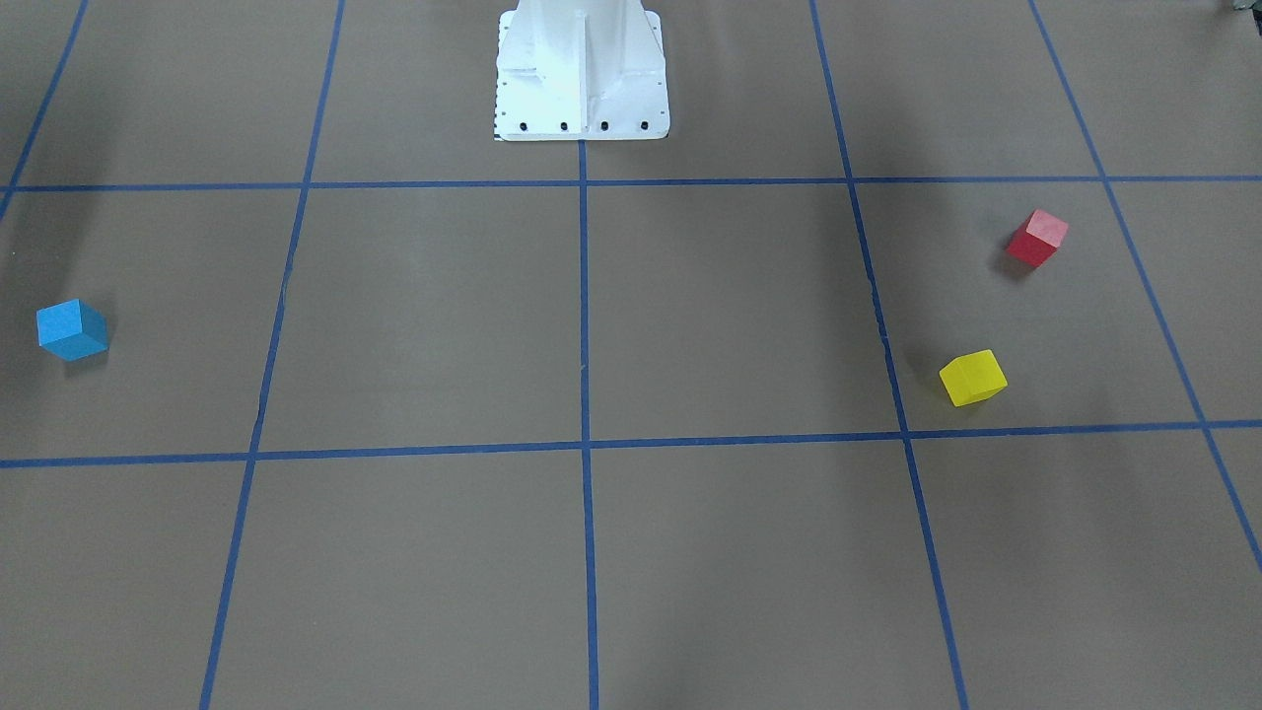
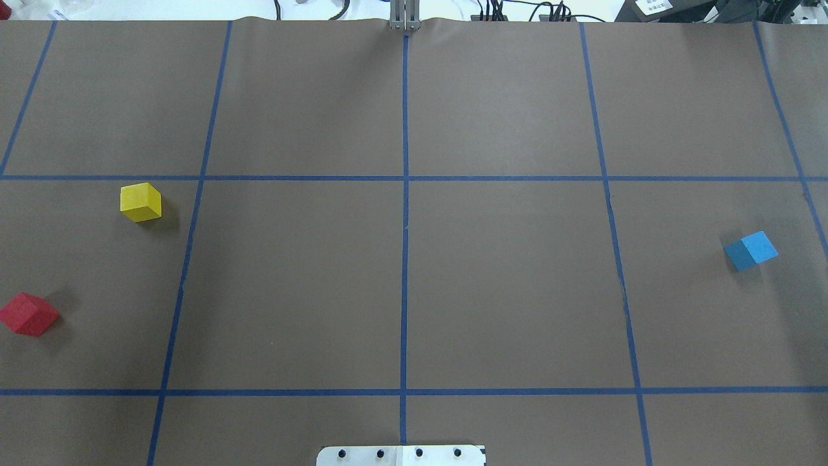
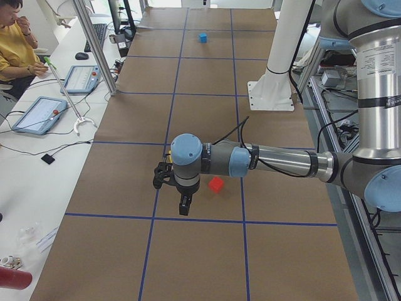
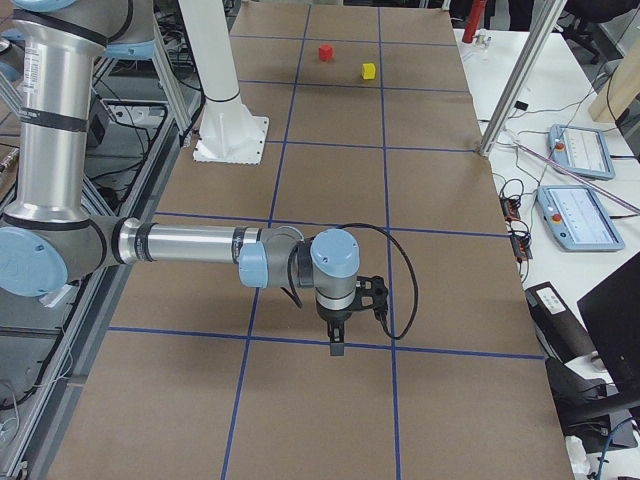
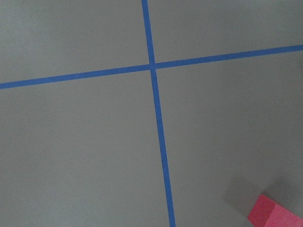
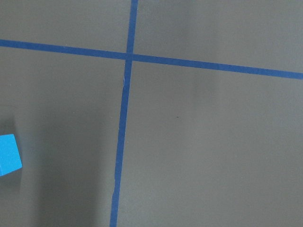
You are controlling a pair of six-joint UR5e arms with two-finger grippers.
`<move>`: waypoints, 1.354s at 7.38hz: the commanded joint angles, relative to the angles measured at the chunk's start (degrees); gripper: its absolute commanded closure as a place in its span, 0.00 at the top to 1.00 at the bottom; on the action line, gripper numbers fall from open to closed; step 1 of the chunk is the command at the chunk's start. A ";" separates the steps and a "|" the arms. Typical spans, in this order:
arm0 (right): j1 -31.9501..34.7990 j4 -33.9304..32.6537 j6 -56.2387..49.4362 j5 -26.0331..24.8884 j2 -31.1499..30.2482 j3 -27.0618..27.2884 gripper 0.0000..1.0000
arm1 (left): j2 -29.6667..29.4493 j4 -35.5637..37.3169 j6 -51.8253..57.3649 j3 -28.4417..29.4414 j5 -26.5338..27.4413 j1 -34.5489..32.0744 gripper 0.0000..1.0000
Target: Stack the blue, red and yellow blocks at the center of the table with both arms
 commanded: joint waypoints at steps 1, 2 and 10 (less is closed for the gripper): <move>0.01 -4.00 -0.07 0.81 -0.07 3.44 1.00 | 0.00 0.08 -0.16 -0.83 -0.09 0.07 1.00; 0.01 -3.42 -0.07 0.90 -0.07 3.89 1.00 | -0.09 0.00 -0.08 -1.09 0.08 0.07 1.00; -2.08 18.33 6.32 8.28 0.55 2.58 1.00 | -12.31 -17.81 -1.56 4.16 -0.18 0.07 1.00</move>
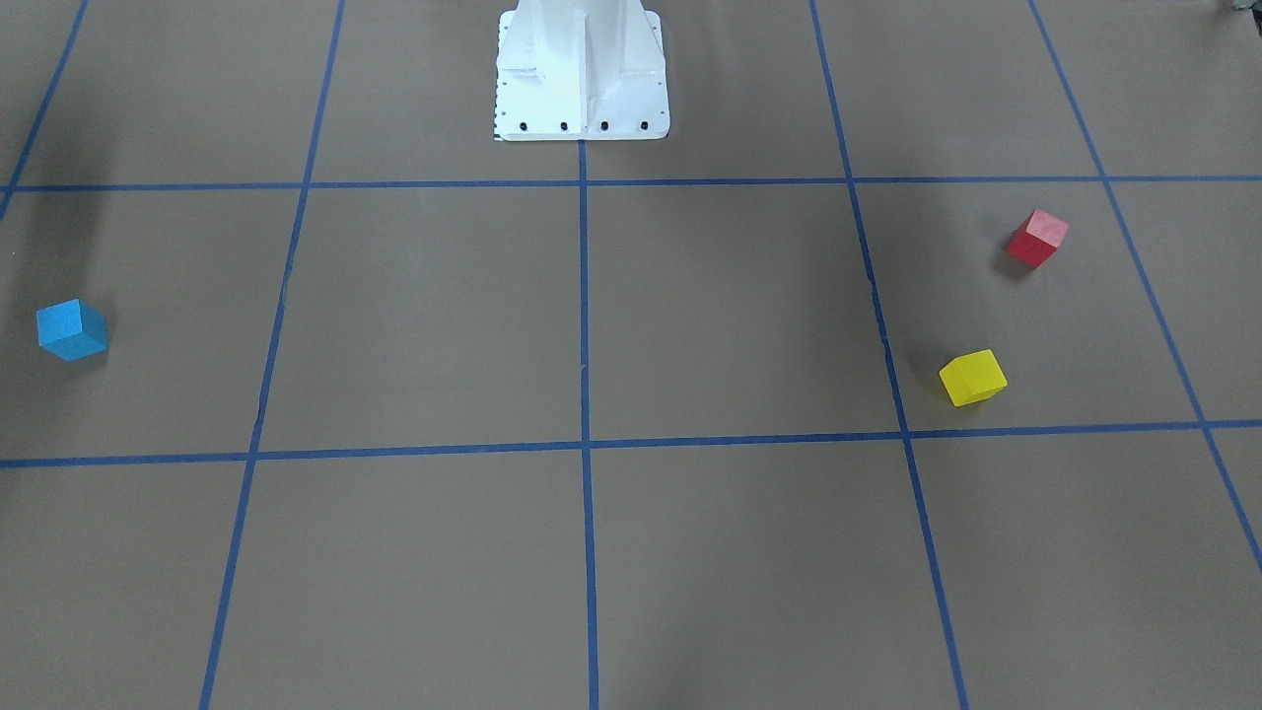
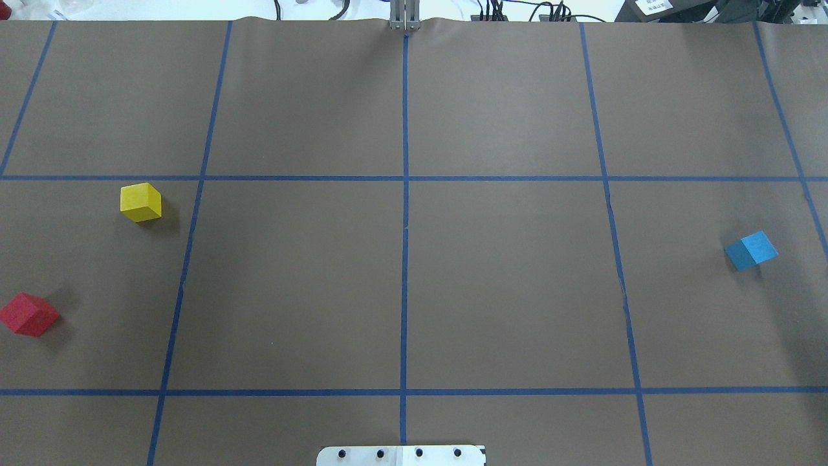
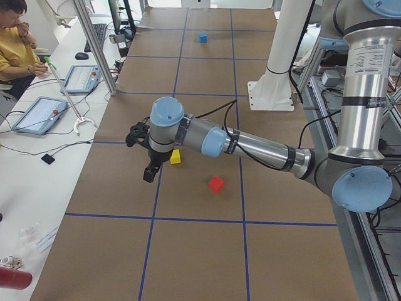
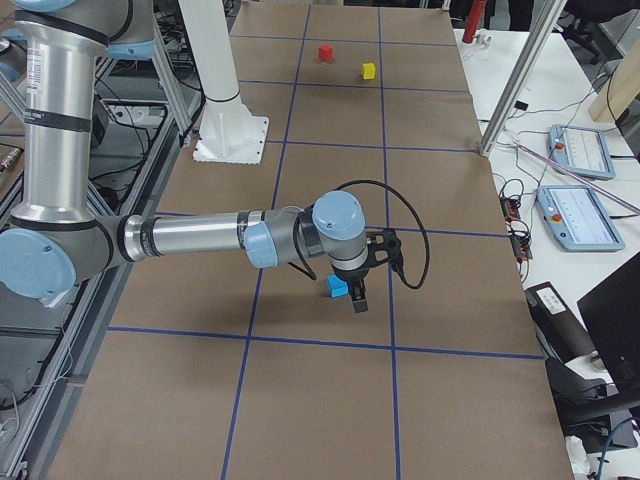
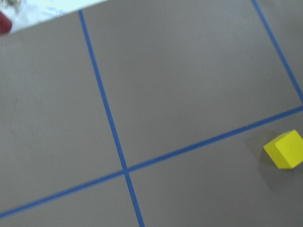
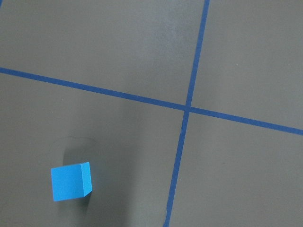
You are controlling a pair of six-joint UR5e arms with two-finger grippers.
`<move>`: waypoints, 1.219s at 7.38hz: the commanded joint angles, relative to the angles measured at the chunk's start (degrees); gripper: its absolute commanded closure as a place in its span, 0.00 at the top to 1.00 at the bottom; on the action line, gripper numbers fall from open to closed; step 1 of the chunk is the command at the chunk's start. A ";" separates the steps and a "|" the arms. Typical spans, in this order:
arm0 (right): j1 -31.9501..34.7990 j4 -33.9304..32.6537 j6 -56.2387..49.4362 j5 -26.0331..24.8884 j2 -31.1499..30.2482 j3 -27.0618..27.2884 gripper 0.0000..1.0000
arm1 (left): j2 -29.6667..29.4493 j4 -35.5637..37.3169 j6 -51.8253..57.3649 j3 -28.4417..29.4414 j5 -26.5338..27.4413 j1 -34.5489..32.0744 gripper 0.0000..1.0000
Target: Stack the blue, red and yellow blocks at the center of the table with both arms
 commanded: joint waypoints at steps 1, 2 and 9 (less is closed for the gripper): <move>-5.65 6.96 11.07 0.57 -0.74 0.81 1.00 | -0.61 -6.59 -0.96 2.90 -0.21 0.01 1.00; -11.34 8.62 17.25 -1.96 -0.74 1.35 1.00 | -0.61 -7.30 -0.97 3.00 -0.21 0.01 1.00; -29.95 31.57 31.11 -17.02 -1.62 -11.65 1.00 | 0.00 -9.07 -1.40 2.38 -0.21 0.01 1.00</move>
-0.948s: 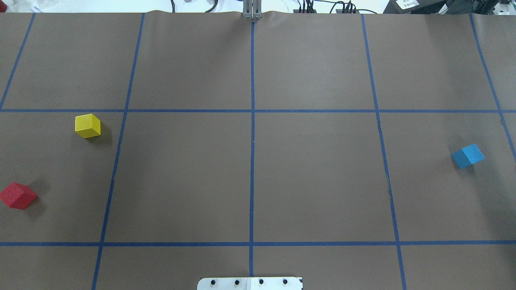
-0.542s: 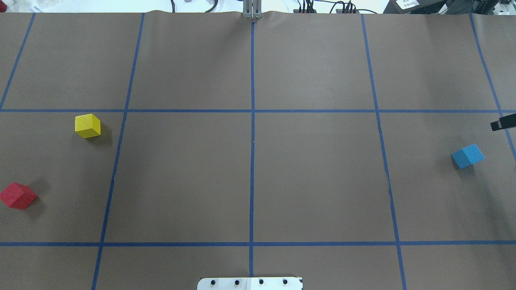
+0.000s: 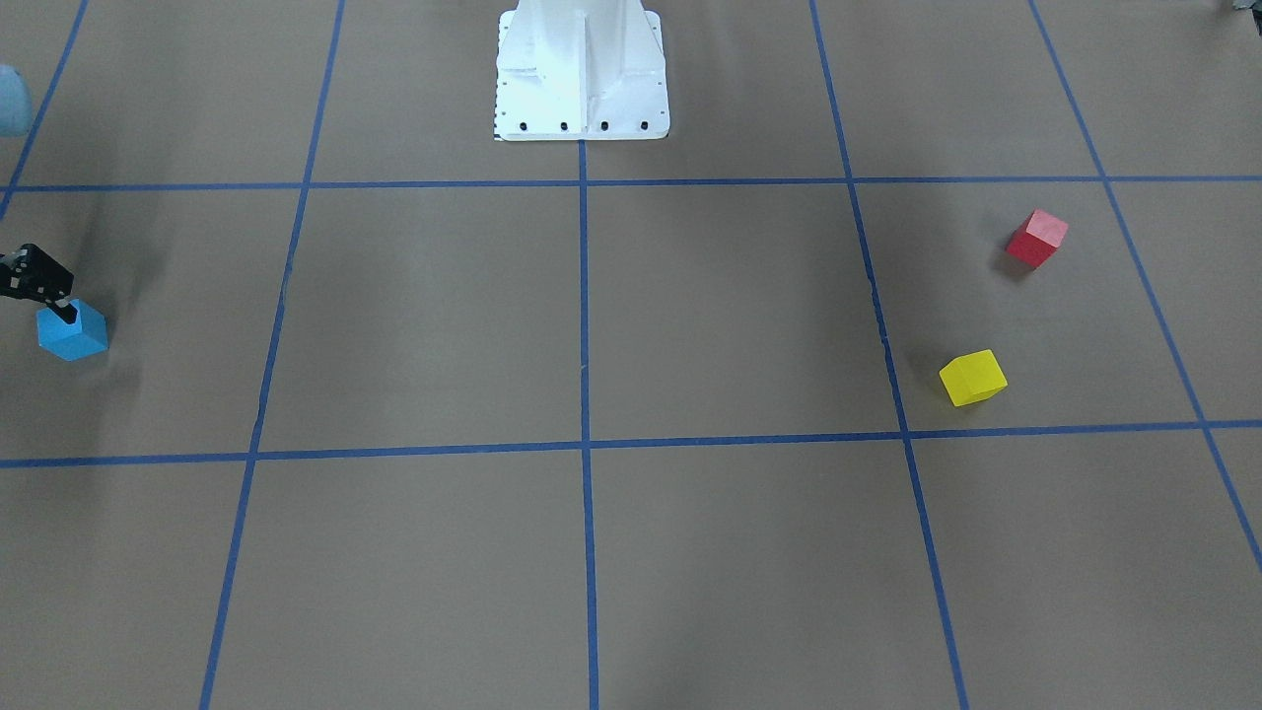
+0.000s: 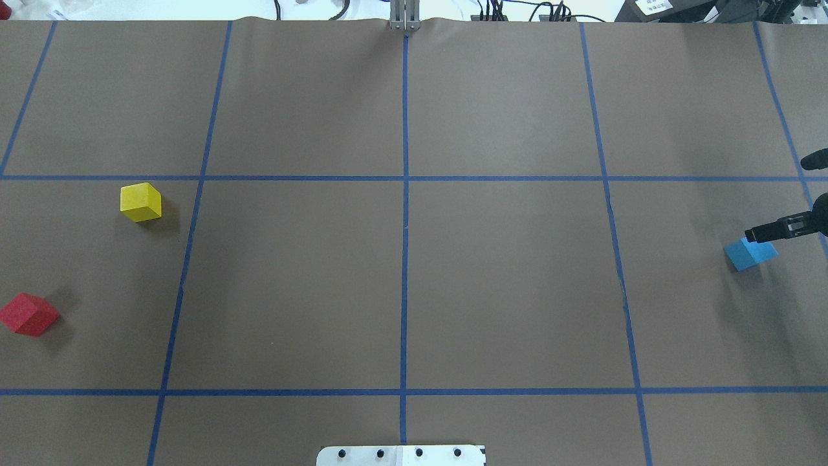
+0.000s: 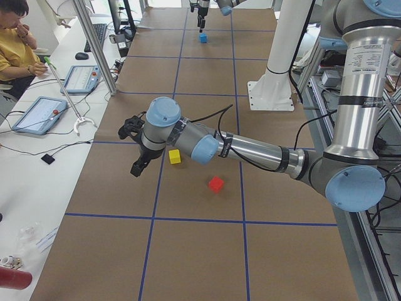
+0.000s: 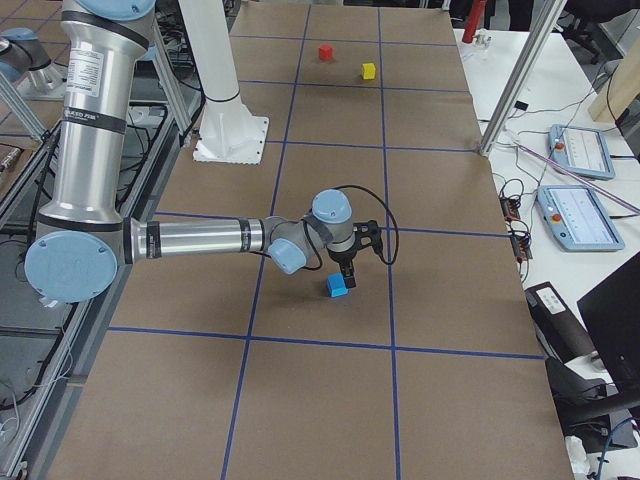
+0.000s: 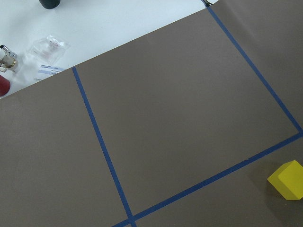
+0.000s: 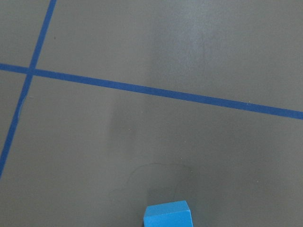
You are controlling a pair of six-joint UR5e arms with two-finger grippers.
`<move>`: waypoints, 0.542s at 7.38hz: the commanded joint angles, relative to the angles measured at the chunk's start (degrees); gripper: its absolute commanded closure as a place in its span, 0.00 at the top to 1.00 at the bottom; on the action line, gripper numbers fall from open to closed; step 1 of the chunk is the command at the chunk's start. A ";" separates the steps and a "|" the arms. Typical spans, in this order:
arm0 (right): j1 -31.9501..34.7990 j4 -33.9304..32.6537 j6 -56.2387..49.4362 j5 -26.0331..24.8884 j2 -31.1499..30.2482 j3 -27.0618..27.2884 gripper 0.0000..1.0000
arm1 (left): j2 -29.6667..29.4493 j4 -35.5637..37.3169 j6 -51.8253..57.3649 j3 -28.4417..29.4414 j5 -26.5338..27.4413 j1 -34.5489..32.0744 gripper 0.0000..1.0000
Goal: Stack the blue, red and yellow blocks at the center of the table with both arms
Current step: 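Lower the right gripper onto the blue cube and close on it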
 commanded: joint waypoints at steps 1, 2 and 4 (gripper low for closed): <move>-1.10 1.15 0.96 0.16 0.03 -1.77 1.00 | 0.18 -0.66 -0.34 0.04 0.00 0.00 1.00; -2.41 1.15 1.23 -0.36 0.03 -1.85 1.00 | 0.18 -0.66 -0.34 0.04 0.00 0.00 1.00; -4.43 1.06 1.14 -2.02 0.03 -1.94 0.98 | 0.18 -0.66 -0.34 0.04 0.00 0.00 1.00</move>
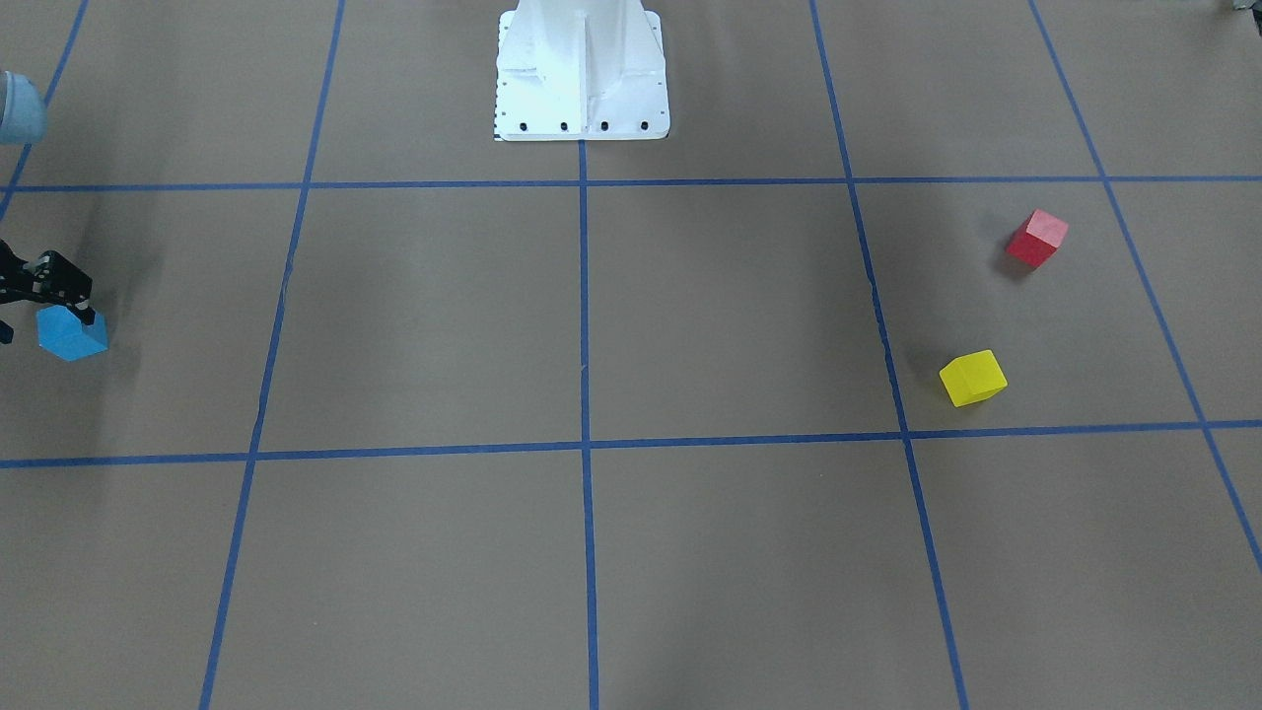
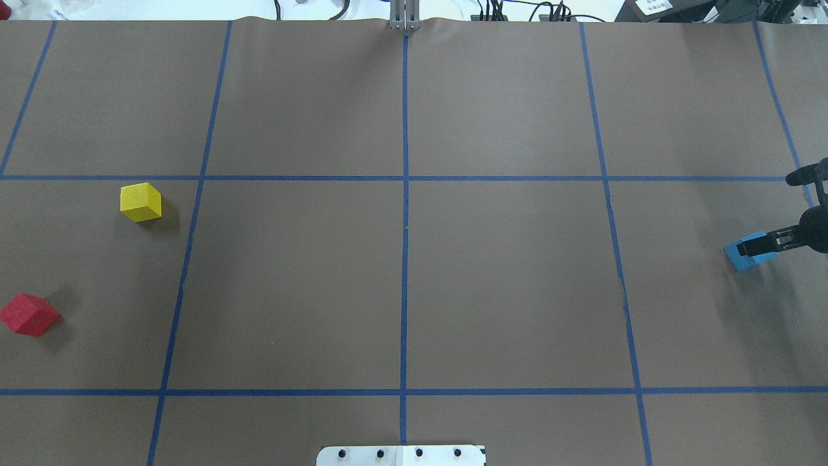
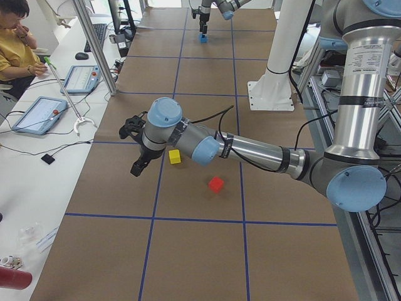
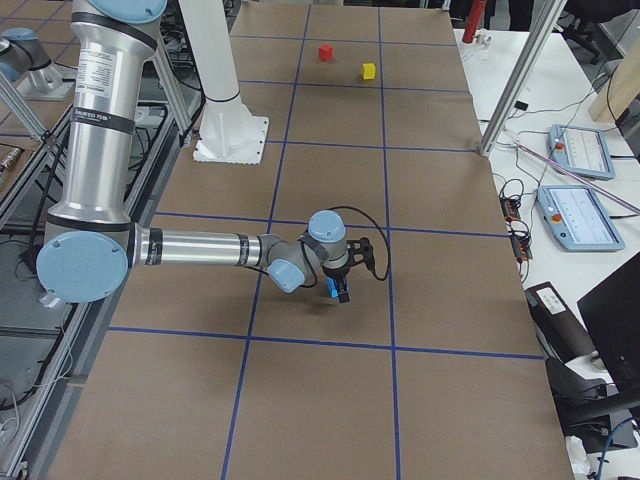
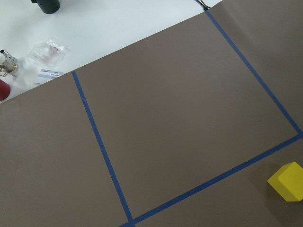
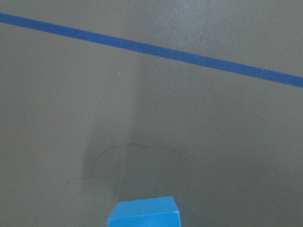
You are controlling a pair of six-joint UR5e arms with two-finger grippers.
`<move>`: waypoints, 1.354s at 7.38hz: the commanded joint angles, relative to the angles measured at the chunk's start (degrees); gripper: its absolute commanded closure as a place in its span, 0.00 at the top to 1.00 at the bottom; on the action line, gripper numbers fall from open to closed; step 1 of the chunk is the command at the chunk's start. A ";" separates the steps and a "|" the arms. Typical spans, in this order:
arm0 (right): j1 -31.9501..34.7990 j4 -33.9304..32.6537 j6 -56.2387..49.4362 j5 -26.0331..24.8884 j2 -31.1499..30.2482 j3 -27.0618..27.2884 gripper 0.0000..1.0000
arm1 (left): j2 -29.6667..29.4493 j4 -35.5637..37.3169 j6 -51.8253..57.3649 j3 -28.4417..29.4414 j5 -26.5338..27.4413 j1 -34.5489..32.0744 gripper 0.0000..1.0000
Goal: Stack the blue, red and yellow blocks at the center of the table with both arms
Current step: 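Lower the right gripper onto the blue cube and close on it, then carry the blue cube with the right gripper to the table center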
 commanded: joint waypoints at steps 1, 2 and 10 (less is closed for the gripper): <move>-1.79 -0.06 0.04 -1.32 0.00 -0.20 0.47 | 0.00 -0.10 -0.01 0.00 0.00 0.00 1.00; -1.89 -0.06 -0.39 -1.41 -0.09 -0.37 0.00 | 0.00 -0.10 -0.01 0.00 -0.09 0.00 1.00; -6.59 -31.45 19.24 -1.57 30.42 4.90 0.00 | 0.09 -0.01 -0.18 0.09 -0.09 0.00 1.00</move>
